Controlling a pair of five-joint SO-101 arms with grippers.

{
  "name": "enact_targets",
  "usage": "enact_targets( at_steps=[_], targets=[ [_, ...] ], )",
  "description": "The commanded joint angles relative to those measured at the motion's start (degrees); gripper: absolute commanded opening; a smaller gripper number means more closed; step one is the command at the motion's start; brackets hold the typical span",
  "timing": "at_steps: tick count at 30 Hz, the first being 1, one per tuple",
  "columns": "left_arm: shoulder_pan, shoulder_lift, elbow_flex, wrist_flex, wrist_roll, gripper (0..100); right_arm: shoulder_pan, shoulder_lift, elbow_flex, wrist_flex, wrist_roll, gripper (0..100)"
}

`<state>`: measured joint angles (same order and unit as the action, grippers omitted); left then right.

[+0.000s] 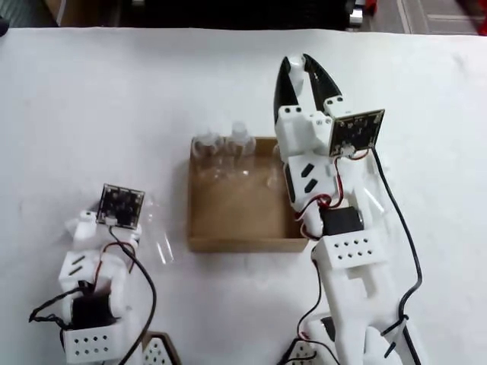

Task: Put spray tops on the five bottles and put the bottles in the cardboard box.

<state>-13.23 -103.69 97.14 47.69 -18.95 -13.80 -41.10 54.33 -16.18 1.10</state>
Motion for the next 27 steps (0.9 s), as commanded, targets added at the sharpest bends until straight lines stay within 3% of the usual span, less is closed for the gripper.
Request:
enact_targets(
  at_steps=[1,27],
  targets=[
    [0.57,-0.57,-0.18,-1.49,-0.62,2,0.84,-0.13,0.00,-1.10,0.79,1.6],
    [0.57,-0.57,-0.18,-1.49,-0.62,2,0.84,-0.66,9.41,-1.36,0.88,1.8]
  ],
)
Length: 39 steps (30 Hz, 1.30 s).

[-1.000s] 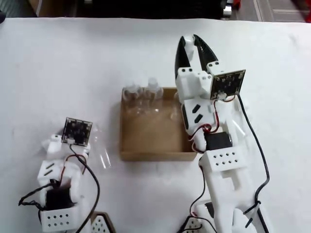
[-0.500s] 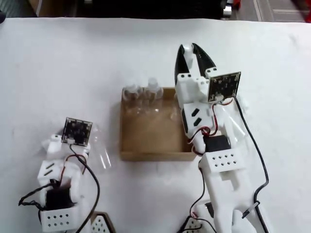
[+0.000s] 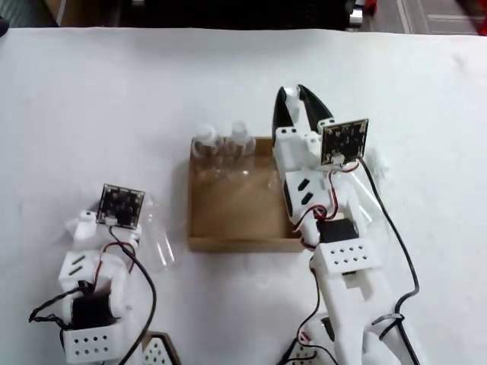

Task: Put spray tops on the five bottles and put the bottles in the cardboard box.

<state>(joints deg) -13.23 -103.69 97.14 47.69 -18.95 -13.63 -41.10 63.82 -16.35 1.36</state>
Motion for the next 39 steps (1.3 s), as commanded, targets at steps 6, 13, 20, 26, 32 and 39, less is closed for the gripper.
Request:
enact_targets(
  at_steps=[6,13,20,26,32,39],
  targets=[
    [0.57,-0.57,-0.18,-1.41,-0.62,2,1.98,-0.22,0.26,-1.10,0.62,1.8],
    [0.57,-0.57,-0.18,-1.41,-0.62,2,4.62,-0.13,1.05,-0.92,0.62,1.8],
    [0.57,-0.57,-0.18,-1.41,-0.62,2,4.09,-0.22,4.92,-1.10,0.62,1.8],
    [0.57,-0.57,-0.18,-1.32,-0.62,2,4.09,-0.48,7.30,-1.10,0.62,1.8],
    [0.57,-0.57,-0.18,-1.32,-0.62,2,4.18,-0.75,8.88,-1.19,0.62,1.8],
    [0.57,-0.57,-0.18,-1.32,-0.62,2,4.09,-0.75,9.23,-1.10,0.62,1.8]
  ],
)
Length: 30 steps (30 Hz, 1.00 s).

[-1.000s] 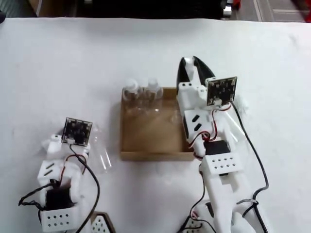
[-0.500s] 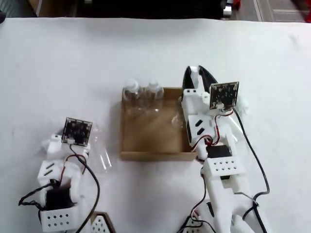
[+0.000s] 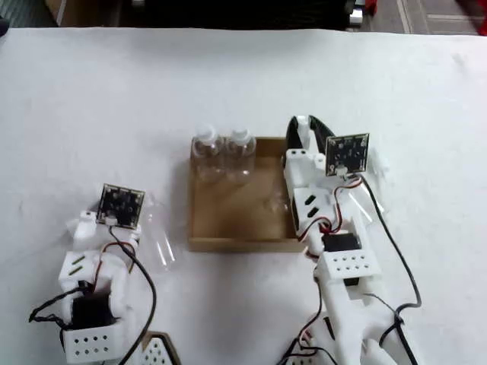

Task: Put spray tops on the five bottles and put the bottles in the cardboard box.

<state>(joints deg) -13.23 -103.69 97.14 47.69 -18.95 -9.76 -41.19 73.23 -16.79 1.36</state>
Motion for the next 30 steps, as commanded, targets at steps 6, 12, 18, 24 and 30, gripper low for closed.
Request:
enact_targets(
  at_steps=[6,12,18,24,30],
  targets=[
    [0.57,-0.57,-0.18,-1.32,-0.62,2,0.22,-0.66,1.76,-0.75,0.62,1.8],
    [0.57,-0.57,-0.18,-1.32,-0.62,2,0.48,-0.66,3.25,-0.75,0.62,1.8],
    [0.57,-0.57,-0.18,-1.41,-0.62,2,0.66,-0.66,3.87,-0.48,0.70,4.2],
    [0.57,-0.57,-0.18,-1.49,-0.70,2,0.66,-0.75,4.57,-0.48,0.70,21.7],
    [0.57,-0.57,-0.18,-1.49,-0.70,2,0.66,-0.75,4.57,-0.48,0.70,18.3]
  ],
)
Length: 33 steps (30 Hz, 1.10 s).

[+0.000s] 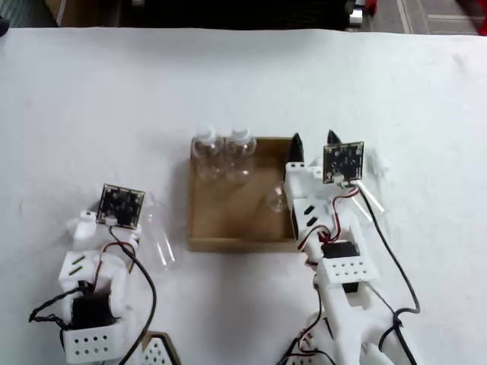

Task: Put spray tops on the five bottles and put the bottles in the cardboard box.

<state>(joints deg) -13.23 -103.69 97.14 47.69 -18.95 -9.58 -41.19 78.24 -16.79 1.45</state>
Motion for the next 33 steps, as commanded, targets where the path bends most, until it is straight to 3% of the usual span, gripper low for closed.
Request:
enact_targets(
  at_steps=[1,16,20,23,33],
  targets=[
    [0.57,-0.57,-0.18,-1.49,-0.70,2,0.48,-0.75,-0.44,-0.48,0.62,18.0],
    [0.57,-0.57,-0.18,-1.58,-0.70,2,-1.36,-0.75,-0.79,-0.40,0.88,18.5],
    [0.57,-0.57,-0.18,-1.58,-0.70,2,-4.97,-0.75,-0.70,1.80,8.35,24.1],
    [0.57,-0.57,-0.18,-1.58,-0.70,2,-7.16,-0.92,-0.88,4.35,9.14,24.8],
    [0.57,-0.57,-0.18,-1.49,-0.70,2,-5.14,-2.42,-0.62,4.62,9.05,24.8]
  ],
)
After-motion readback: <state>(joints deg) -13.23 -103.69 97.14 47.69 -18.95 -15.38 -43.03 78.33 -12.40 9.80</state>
